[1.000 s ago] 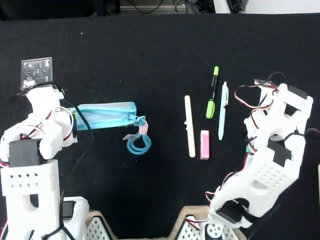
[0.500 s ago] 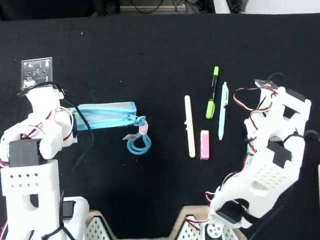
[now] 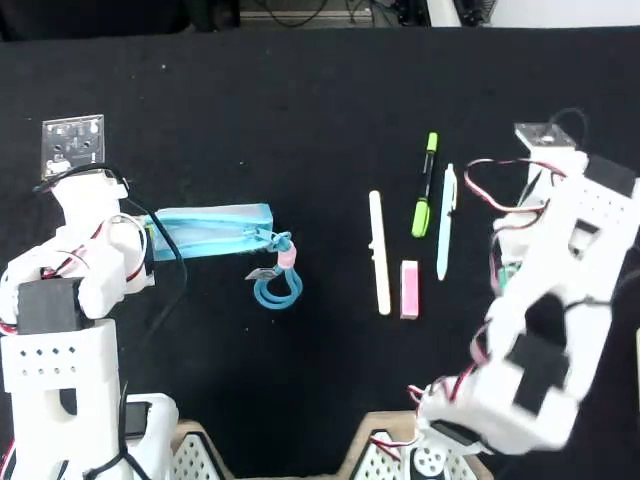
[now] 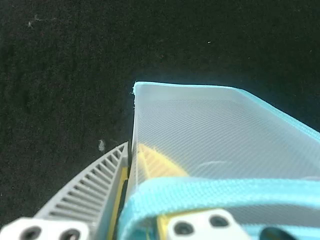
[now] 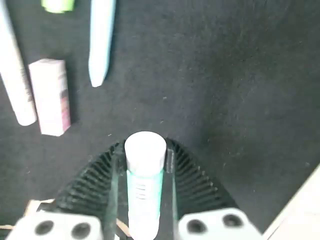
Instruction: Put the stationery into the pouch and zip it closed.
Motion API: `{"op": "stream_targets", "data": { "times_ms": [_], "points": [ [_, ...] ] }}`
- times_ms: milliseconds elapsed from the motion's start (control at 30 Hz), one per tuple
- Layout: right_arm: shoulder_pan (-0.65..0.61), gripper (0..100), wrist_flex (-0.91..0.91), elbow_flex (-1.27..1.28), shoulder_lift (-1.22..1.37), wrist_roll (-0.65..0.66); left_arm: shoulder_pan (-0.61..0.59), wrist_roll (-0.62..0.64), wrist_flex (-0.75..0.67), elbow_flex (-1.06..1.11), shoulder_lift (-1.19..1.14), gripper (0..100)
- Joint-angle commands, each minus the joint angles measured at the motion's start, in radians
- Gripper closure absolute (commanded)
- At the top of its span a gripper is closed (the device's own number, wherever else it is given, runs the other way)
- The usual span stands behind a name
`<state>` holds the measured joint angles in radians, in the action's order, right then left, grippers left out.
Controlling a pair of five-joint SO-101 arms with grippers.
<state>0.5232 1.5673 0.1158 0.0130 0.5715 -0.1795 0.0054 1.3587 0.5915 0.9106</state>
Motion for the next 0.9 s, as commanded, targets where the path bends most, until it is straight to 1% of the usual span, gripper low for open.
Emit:
{"op": "stream_targets", "data": {
  "times_ms": [0,100,200,267,400,533,700,867],
  "points": [
    [-0.075,98.8,0.023,0.038,-0.340,-0.063,-0.005,0.009,-0.005,-0.002,-0.008,97],
    [-0.121,98.8,-0.052,0.085,-0.533,-0.173,-0.005,0.009,-0.005,-0.002,-0.008,97],
    [-0.203,98.8,-0.133,0.163,-0.716,-0.226,-0.005,0.009,-0.005,-0.002,-0.008,97],
    [-0.282,98.7,-0.181,0.209,-0.828,-0.239,-0.005,0.009,-0.005,-0.002,-0.008,97],
    [-0.480,98.7,-0.272,0.260,-1.030,-0.318,-0.005,0.009,-0.005,-0.002,-0.008,97],
    [-0.710,98.7,-0.400,0.289,-1.191,-0.405,-0.005,0.009,-0.005,-0.002,-0.008,97],
    [-0.973,98.7,-0.569,0.352,-1.310,-0.427,-0.005,0.009,-0.003,-0.002,-0.008,97],
    [-1.197,98.7,-0.761,0.444,-1.336,-0.425,-0.005,0.009,-0.002,-0.002,-0.008,97]
  ]
}}
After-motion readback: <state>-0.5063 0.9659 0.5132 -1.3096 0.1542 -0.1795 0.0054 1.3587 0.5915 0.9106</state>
